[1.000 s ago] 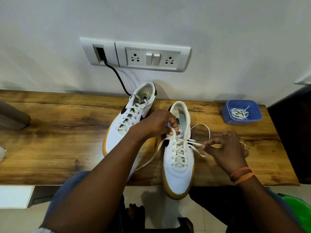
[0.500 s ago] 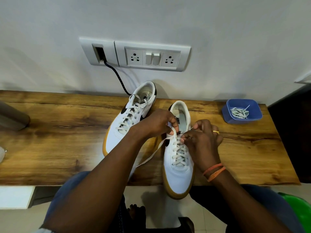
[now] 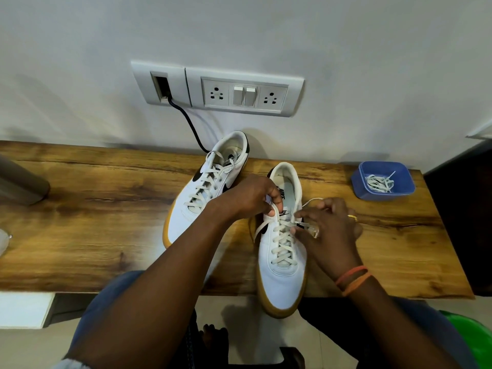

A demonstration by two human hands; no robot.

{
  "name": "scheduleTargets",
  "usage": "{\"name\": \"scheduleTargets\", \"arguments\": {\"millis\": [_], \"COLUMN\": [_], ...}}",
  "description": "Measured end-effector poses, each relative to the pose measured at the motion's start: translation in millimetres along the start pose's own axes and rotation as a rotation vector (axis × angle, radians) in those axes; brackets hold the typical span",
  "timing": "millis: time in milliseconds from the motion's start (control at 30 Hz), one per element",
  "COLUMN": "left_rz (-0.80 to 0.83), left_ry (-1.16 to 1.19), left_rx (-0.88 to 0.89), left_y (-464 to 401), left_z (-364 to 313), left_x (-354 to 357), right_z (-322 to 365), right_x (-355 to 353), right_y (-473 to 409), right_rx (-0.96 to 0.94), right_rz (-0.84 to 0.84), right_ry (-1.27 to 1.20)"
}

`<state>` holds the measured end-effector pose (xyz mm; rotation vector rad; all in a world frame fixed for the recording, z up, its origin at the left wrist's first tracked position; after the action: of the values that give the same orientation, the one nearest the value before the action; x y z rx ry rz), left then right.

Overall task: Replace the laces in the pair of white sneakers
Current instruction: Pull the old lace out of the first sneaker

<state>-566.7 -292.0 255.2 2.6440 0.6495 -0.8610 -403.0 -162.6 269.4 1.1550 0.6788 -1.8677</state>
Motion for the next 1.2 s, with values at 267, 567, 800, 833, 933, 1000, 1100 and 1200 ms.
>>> {"name": "scheduleTargets", "arguments": {"millis": [267, 567, 800, 833, 933, 1000, 1100, 1200], "left_rz": [-0.005, 0.017, 0.014, 0.017, 0.021, 0.023, 0.020, 0.017], "left_ry": [-0.002, -0.018, -0.012, -0.013, -0.011, -0.010, -0.013, -0.004], "left_rx": [0.006, 0.031, 0.020, 0.022, 0.013, 0.014, 0.019, 0.024], "left_y": [0.3, 1.0, 1.6, 1.3, 0.7, -0.2, -0.2, 0.1], "left_z": [1.2, 4.2, 3.3, 3.2, 2.7, 2.5, 2.3, 3.6], "left_x": [1.2, -1.5, -1.9, -1.5, -1.1, -0.6, -0.2, 0.5], "right_z": [18.2, -16.7, -39.1, -38.4, -36.2, -31.1, -5.0, 19.2], "right_x": [17.6, -28.5, -46.3, -44.8, -37.1, -29.2, -13.0, 8.7], "right_y": [-3.7, -4.8, -4.5, -4.6, -5.6, -6.6, -5.5, -3.1], "right_rx": [-0.114, 0.199, 0.371, 0.376, 0.296, 0.149, -0.025, -0.158], "right_rz": [-0.020, 0.062, 0.182, 0.215, 0.208, 0.100, -0.017, -0.010], "right_ry": [0.108, 0.155, 0.163, 0.184, 0.146, 0.059, 0.012, 0.115]}}
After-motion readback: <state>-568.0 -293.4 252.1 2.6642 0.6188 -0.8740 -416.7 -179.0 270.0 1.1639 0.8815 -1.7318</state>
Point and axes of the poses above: each hand's wrist, its own y-axis away from the middle knuckle, its own x-axis out of the palm, z = x × y, the point moved 1 cm from there along -y, towards the middle knuckle, and after that the axes turned 4 degrees about -z, right-handed, at the moved point
